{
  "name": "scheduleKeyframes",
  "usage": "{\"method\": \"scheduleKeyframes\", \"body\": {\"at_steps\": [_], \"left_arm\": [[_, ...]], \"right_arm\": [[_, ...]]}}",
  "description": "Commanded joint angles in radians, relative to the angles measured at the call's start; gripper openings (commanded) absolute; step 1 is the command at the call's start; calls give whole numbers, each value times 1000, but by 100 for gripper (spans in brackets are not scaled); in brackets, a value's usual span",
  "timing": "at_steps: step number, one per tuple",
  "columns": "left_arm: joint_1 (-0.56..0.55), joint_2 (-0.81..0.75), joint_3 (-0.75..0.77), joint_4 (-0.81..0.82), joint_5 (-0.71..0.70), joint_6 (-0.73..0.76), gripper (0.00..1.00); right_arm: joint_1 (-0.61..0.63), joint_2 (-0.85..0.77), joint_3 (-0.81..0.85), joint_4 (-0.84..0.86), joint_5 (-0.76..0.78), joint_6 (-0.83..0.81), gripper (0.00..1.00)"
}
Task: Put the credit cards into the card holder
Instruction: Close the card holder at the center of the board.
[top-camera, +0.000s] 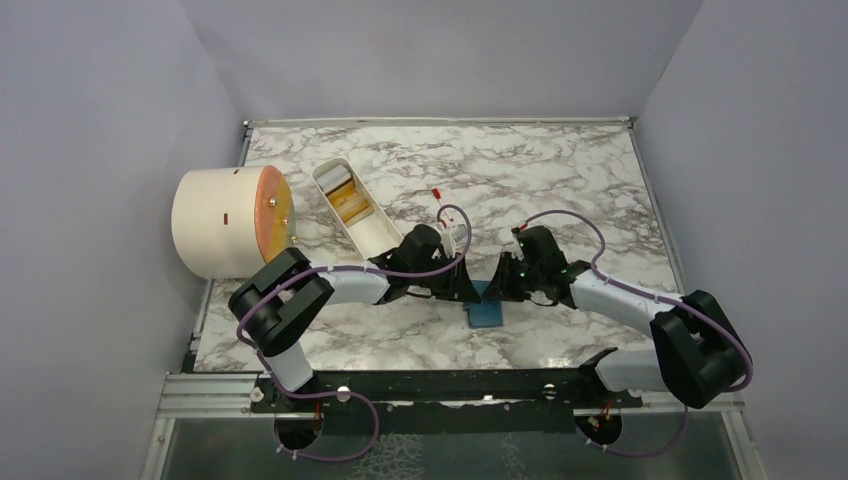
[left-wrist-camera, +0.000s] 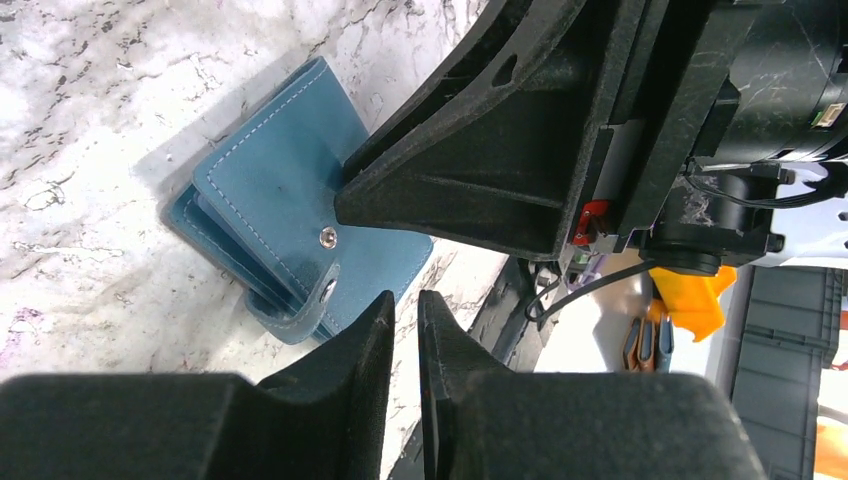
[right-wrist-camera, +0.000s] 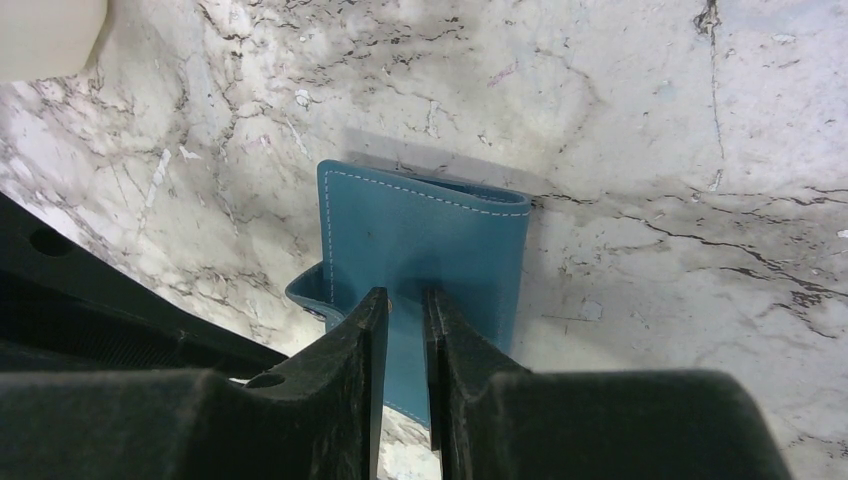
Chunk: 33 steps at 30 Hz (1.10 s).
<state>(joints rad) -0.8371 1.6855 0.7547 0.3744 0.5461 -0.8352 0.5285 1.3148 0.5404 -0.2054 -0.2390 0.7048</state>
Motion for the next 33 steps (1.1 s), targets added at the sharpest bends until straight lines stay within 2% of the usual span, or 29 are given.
{"method": "scheduleKeyframes", "body": {"at_steps": [1,4,7,14,17,23,27,33], "left_arm": [[5,-8,5,36,-11,15,21],[11,-44,-14,31,-61,12,26],[25,-64,-17,-9,-103,27,26],[48,-65,108,-249,-233,136,22],[54,-50,121,-237,-227,148,21],[61,34,117,-107,-99,109,19],[62,103,141,-85,-46,103,19],[62,140,133,-125,-95,122,18]], "right_arm": [[10,33,-35,-61,115,-29,21],[10,9,-24,-72,114,-43,21],[10,-17,-12,-63,96,-61,21],[10,-55,-4,-25,41,-76,21],[10,-67,-15,4,19,-74,21],[10,-60,-34,45,2,-87,21],[10,-55,-41,47,0,-90,21],[11,-63,-55,52,-11,-85,21]]}}
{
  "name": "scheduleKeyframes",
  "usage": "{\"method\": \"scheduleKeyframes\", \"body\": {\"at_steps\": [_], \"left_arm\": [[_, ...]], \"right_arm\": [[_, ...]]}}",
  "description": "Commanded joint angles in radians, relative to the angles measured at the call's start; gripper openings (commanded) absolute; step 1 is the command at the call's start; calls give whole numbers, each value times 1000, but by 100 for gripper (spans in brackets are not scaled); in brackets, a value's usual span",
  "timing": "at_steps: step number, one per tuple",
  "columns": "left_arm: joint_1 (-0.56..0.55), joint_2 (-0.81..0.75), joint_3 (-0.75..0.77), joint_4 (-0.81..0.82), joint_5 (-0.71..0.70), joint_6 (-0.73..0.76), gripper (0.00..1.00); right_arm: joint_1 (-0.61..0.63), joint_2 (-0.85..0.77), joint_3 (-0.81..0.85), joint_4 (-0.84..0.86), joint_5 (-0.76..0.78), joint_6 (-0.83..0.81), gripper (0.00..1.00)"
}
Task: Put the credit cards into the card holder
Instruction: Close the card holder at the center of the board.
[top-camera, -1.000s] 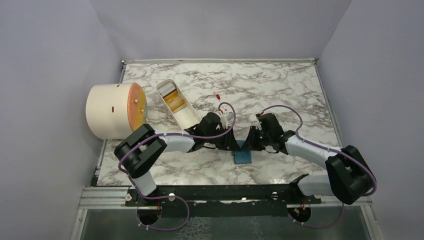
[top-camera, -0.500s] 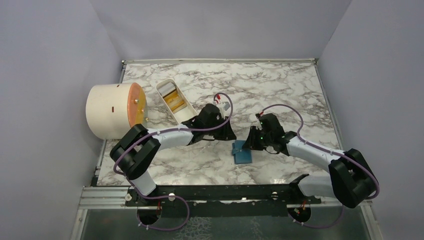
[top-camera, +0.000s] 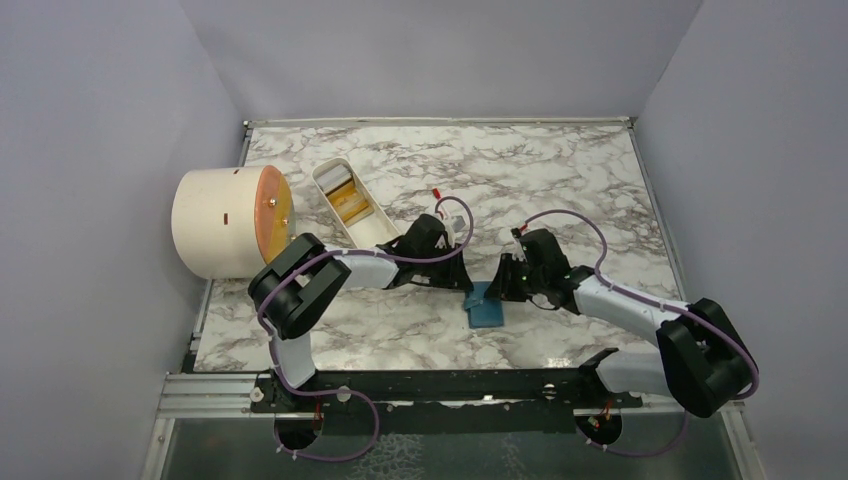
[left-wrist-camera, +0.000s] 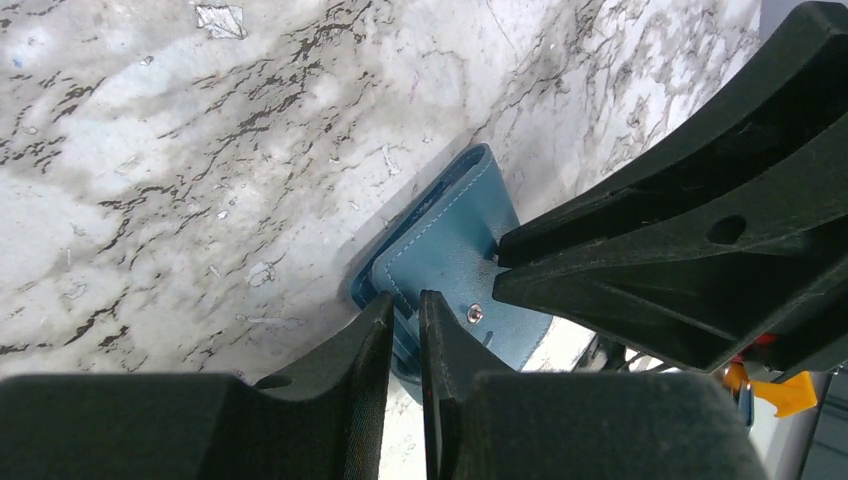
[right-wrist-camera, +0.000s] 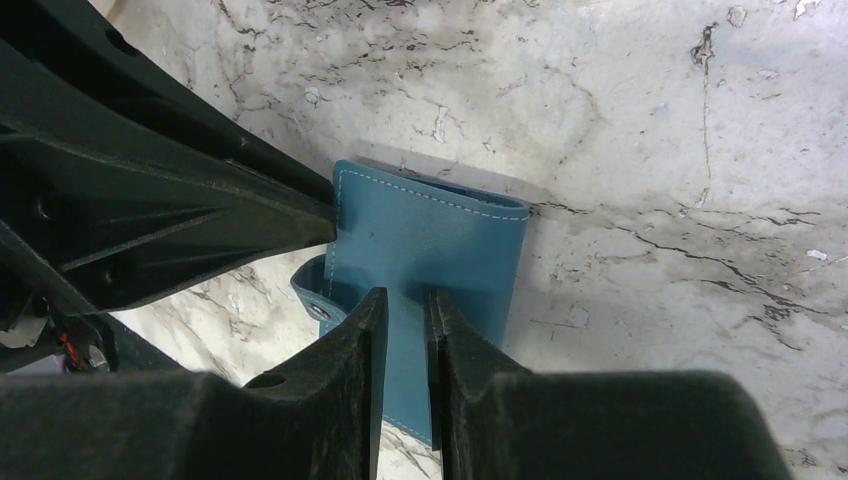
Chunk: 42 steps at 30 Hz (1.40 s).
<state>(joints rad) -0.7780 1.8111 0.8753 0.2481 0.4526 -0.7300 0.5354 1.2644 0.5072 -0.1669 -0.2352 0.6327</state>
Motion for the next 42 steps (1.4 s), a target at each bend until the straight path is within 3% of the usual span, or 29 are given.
{"method": "scheduleKeyframes", "body": {"at_steps": [1,12,34,42], "left_arm": [[3,19,14,-18,-14,24,18],[3,29,20,-87,-55,62,17],[2,31,21,-95,-59,53,16],[2,35,30,-102,-60,53,16]], "right_arm": [[3,-21,-18,9,-18,-14,21],[4,-95,5,81,-155,-8,26],[3,10,-19,167,-227,-109,32],[3,30,-21,159,-209,-136,39]]}}
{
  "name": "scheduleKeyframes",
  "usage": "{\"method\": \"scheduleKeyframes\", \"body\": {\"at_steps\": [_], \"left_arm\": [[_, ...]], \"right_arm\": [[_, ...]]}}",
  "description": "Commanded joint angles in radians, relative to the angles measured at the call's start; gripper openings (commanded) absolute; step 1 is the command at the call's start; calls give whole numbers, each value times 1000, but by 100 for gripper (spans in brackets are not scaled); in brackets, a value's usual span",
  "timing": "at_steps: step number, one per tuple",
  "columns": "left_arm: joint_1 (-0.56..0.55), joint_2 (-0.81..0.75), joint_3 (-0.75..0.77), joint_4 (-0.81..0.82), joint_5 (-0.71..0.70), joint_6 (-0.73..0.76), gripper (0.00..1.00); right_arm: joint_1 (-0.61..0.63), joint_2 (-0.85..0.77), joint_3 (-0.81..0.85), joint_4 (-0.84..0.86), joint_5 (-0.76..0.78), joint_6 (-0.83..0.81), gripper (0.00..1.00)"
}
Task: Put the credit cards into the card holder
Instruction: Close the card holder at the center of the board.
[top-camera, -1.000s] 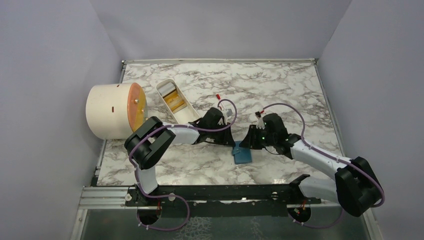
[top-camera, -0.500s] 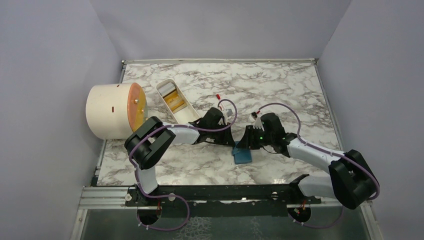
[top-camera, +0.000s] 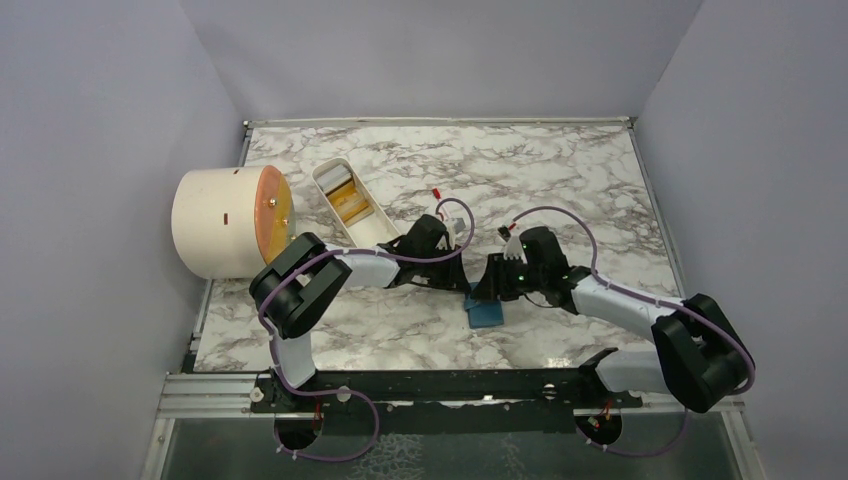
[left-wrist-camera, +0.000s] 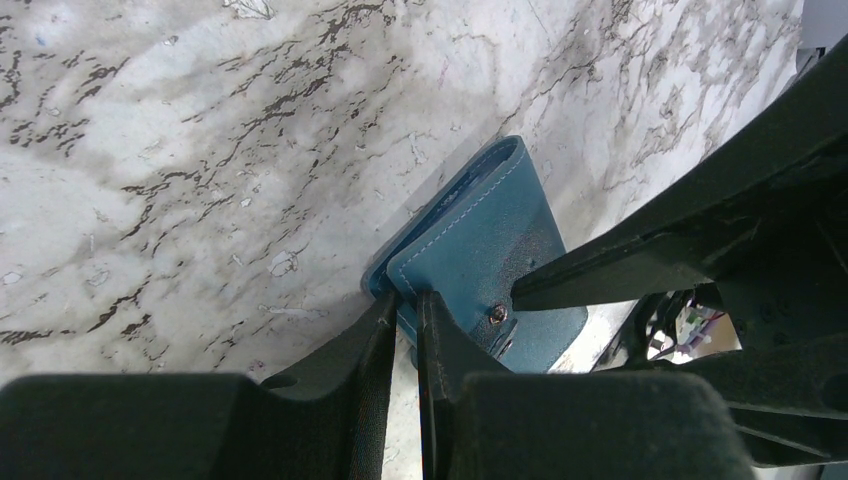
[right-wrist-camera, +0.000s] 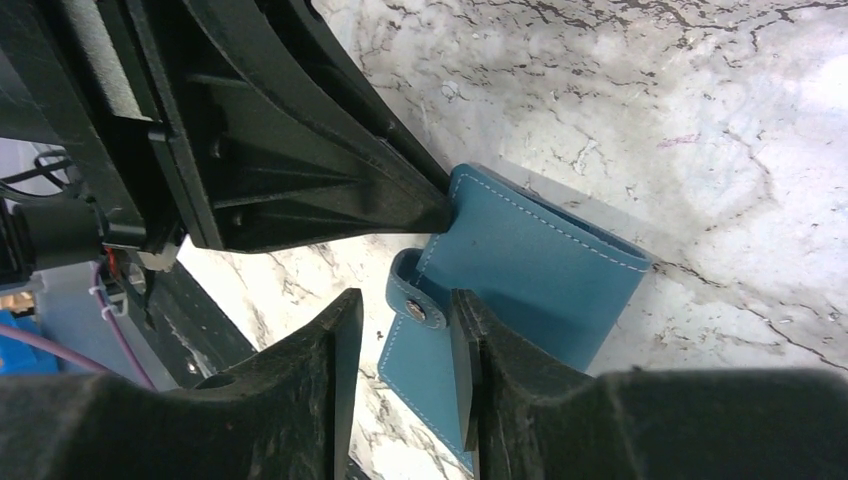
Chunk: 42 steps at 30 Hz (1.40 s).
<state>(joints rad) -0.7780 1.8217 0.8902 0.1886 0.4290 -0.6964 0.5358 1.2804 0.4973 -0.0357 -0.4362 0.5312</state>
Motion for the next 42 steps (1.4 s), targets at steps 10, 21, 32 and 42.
{"method": "scheduleKeyframes", "body": {"at_steps": [10,21,32,42], "left_arm": [[2,24,20,-56,-44,21,16],[2,26,24,-69,-55,24,16],[2,25,23,-78,-63,29,15],[2,31,21,-79,-66,27,15]], "right_arm": [[4,41,-20,53,-55,-37,36],[4,7,-14,18,-24,-20,16],[4,2,0,-49,64,10,3],[4,4,6,-94,132,33,1]]}}
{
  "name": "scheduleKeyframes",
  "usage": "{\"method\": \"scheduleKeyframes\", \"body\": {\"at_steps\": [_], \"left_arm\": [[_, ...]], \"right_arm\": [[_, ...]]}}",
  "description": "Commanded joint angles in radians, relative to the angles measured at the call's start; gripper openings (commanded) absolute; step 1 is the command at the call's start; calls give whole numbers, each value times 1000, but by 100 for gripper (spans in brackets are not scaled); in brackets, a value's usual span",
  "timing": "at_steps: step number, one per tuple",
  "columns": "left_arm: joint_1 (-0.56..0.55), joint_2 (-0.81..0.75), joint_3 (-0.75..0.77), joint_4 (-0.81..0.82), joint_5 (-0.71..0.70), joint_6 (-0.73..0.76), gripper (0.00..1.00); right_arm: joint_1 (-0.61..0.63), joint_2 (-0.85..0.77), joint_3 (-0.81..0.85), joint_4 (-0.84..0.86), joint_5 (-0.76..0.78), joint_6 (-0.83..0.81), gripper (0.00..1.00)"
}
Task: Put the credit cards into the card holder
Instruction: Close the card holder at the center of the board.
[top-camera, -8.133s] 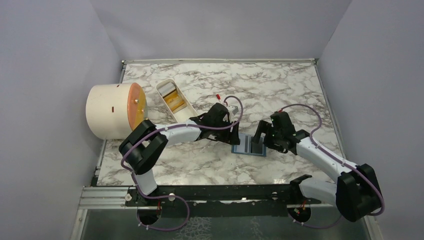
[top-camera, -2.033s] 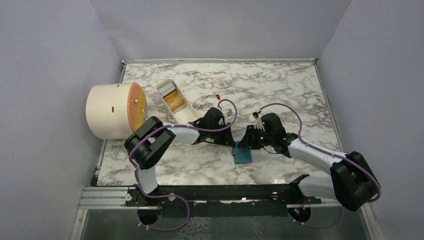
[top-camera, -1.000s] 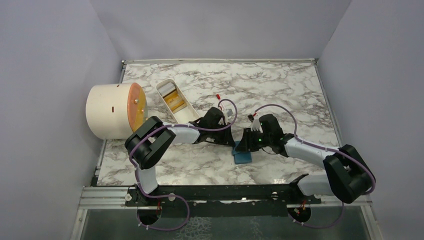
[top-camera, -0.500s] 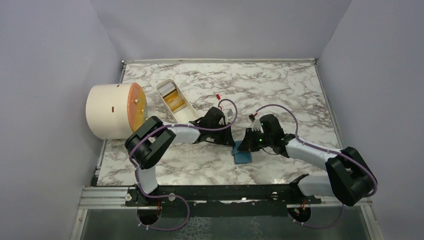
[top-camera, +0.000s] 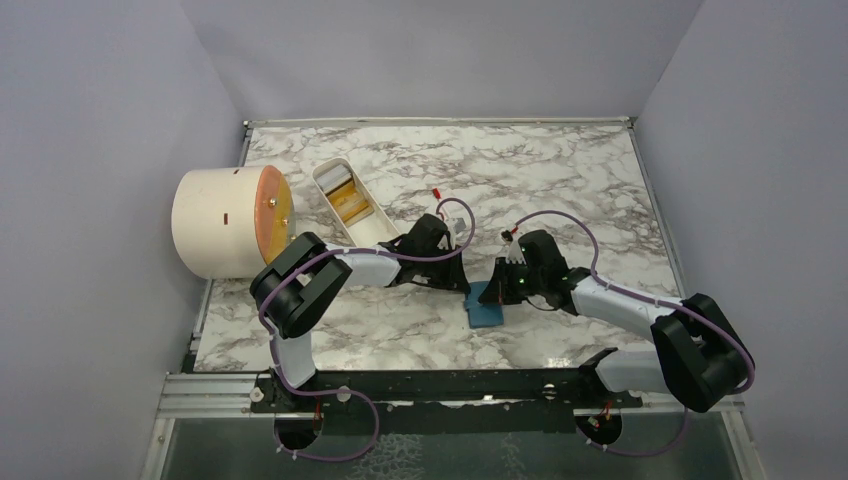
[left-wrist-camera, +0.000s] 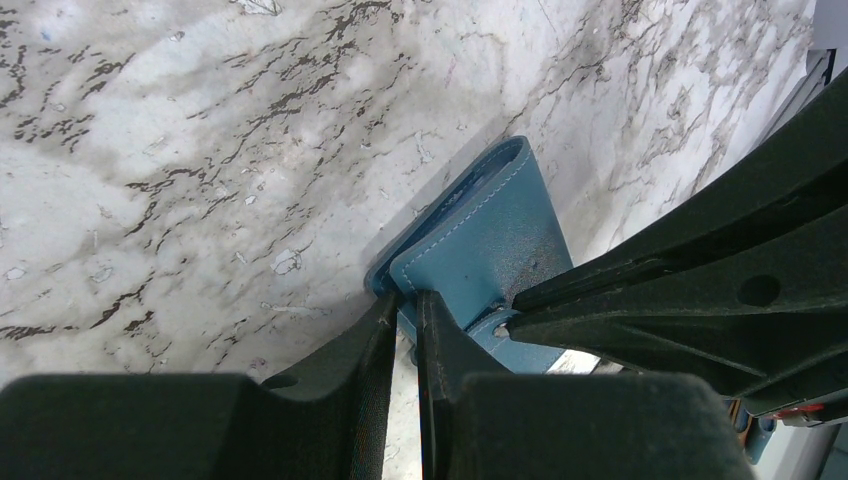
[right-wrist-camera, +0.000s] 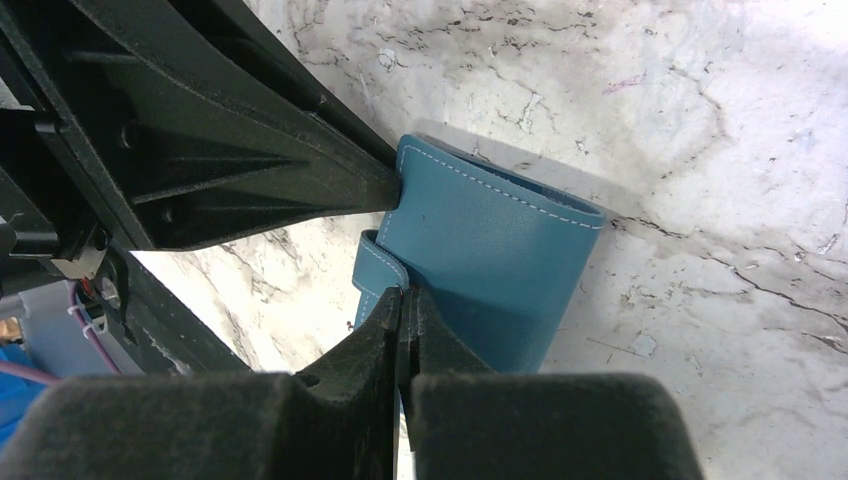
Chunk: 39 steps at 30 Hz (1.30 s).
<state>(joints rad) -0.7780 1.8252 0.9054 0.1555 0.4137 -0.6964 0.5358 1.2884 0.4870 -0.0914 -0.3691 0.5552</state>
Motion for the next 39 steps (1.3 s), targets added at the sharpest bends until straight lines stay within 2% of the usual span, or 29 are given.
{"method": "scheduleKeyframes", "body": {"at_steps": [1,9,26,39], "left_arm": [[3,28,7,-46,-50,28,15],[3,41,10,-52,-50,36,16],[3,42,9,-49,-47,34,16],[1,46,10,-50,-49,34,16]], "right_arm": [[4,-1,16,-36,68,10,1],[4,17,27,-58,105,23,1],[3,24,41,-24,38,48,1],[3,47,30,-91,170,45,1]]}}
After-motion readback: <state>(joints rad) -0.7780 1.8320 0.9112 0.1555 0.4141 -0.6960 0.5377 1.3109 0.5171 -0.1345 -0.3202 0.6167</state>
